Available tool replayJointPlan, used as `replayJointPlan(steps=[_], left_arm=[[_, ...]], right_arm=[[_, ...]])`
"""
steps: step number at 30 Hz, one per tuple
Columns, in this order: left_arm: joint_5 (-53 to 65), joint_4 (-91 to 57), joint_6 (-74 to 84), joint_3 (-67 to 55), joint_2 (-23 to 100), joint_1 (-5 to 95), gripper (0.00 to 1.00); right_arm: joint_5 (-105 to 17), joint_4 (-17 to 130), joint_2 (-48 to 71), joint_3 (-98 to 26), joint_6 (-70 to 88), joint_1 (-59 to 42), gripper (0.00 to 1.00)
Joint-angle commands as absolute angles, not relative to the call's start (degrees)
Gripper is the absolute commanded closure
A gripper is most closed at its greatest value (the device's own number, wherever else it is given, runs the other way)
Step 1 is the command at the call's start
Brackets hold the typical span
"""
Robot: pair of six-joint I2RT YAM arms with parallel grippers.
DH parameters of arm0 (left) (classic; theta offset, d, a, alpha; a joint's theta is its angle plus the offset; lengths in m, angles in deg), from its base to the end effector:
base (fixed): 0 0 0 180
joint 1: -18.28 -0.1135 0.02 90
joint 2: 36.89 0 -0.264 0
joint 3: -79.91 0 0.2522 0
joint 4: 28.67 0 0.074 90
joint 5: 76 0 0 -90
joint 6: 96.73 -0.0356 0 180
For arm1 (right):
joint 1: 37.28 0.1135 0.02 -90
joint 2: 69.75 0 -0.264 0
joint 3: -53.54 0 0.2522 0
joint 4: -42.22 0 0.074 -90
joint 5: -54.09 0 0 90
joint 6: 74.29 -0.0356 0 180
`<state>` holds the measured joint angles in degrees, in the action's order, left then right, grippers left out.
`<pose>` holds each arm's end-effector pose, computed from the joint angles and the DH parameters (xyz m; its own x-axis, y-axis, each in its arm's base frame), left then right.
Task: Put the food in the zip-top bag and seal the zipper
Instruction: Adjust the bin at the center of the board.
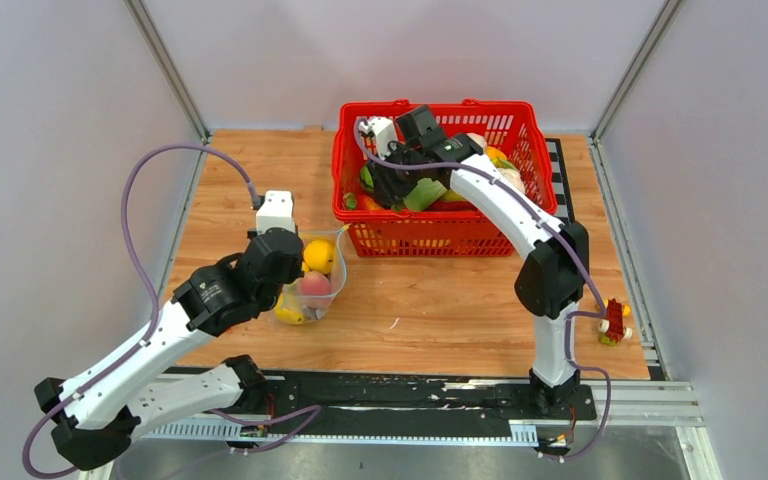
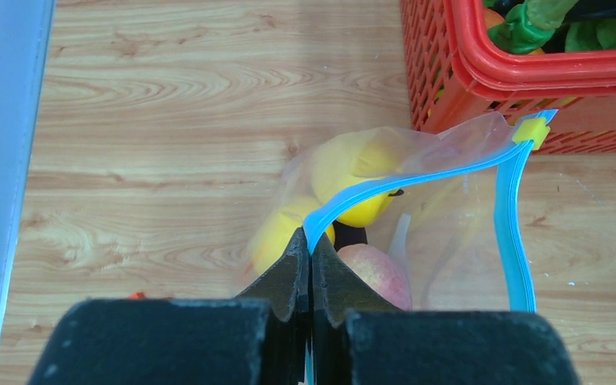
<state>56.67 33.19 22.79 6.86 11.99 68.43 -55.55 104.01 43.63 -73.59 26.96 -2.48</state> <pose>0.1183 -0.1041 0.3544 -0.4497 -0.0266 -0.8928 -0.0009 0.9996 -0.0293 0.3558 0.2619 0.3358 -0.4580 -0.5421 -0.7045 -0.8273 0.5499 0.1147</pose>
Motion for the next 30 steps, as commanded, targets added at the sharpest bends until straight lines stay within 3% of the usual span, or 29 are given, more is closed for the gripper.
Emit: replayJointPlan(steps=[1, 6, 10, 18, 22, 30], left_arm=[[55.5, 29.2, 22.1, 7.0, 10.2, 68.2, 1.00], [51.9, 26.7, 19.9, 7.7, 10.1, 68.2, 1.00], [50.9, 25.3, 18.8, 7.6, 10.8, 68.2, 1.00], [52.6, 25.3, 18.5, 7.2, 11.9, 68.2, 1.00], [53.5, 25.9, 19.2, 6.9, 12.1, 68.2, 1.00], [55.6, 30.1, 20.2, 5.3, 10.1, 68.2, 1.00]], right_arm=[[-58.2, 105.8, 43.3, -76.5, 26.4, -2.2, 0.64], [-48.9, 97.6, 32.7, -68.7, 24.2, -2.9, 0.65], [-55.5, 86.8, 19.0, -55.8, 25.8, -3.1, 0.58], [-79.1, 88.1, 5.8, -43.2, 27.1, -0.1, 0.56], [-75.1, 89.0, 7.0, -40.4, 27.8, 4.9, 0.56], [-59.2, 91.5, 20.0, -48.4, 28.2, 7.5, 0.61]])
